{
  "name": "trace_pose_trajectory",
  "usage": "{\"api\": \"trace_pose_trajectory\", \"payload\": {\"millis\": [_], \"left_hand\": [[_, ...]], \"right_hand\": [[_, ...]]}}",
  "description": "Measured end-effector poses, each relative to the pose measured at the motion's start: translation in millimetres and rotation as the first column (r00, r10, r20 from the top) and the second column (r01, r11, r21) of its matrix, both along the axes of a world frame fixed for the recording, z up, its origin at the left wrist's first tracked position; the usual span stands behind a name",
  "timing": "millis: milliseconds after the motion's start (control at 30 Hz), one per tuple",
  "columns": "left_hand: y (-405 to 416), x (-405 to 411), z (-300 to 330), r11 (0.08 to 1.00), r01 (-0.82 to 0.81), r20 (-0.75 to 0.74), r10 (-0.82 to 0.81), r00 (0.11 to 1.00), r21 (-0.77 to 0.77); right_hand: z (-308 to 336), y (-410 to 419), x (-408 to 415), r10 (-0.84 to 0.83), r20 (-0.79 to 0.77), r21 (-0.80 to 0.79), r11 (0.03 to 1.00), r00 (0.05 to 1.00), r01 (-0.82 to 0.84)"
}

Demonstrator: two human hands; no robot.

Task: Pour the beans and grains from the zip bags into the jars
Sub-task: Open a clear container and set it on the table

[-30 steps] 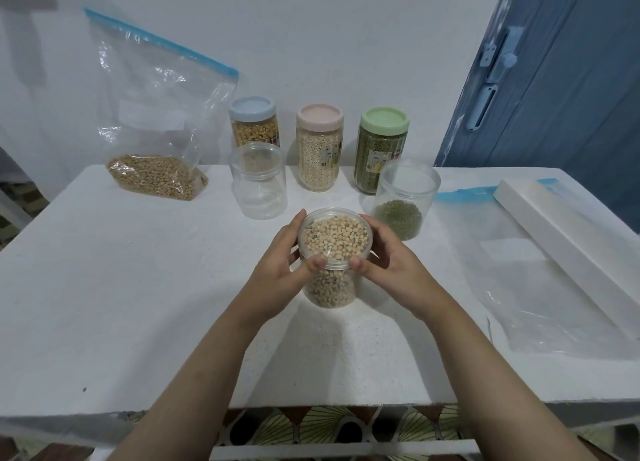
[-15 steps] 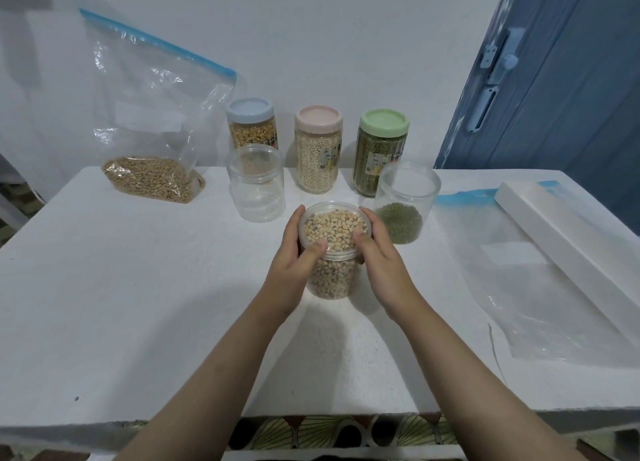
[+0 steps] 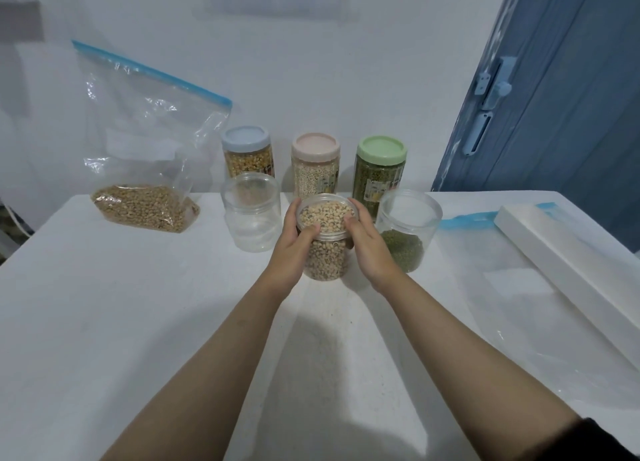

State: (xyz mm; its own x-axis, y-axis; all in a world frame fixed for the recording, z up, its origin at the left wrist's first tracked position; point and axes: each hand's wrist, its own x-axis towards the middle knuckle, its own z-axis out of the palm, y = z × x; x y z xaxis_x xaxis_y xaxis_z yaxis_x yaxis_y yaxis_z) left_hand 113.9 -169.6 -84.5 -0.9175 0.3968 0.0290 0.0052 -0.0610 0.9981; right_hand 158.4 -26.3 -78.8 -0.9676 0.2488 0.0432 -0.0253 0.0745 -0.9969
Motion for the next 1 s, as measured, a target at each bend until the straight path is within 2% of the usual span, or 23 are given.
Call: {"api": "trace_pose_trajectory", "payload": {"millis": [333, 467, 633, 800, 1000], "left_hand": [[9, -29, 6, 1.000, -0.008, 0.006, 0.008, 1.000, -0.007], [12, -20, 8, 0.994, -0.102, -0.054, 0.100, 0.994, -0.044], [5, 17, 9, 0.938, -0.327, -0.216, 0.298, 0.930, -0.113], [-22, 35, 21, 0.894, -0.448, -0.373, 0.414, 0.831, -0.005], [-59, 4, 33, 0.878, -0.479, -0.380, 0.444, 0.812, 0.003]], "right_hand": [[-2, 4, -33, -0.028, 0.017, 0.016, 0.999, 0.999, 0.028], [6, -6, -26, -0.124, 0.005, 0.169, 0.978, 0.992, 0.122], [7, -23, 4, -0.208, -0.114, 0.276, 0.933, 0.971, 0.233], [13, -43, 31, -0.200, -0.270, 0.272, 0.922, 0.942, 0.274], [39, -80, 11, -0.138, -0.355, 0.229, 0.946, 0.924, 0.230]]}}
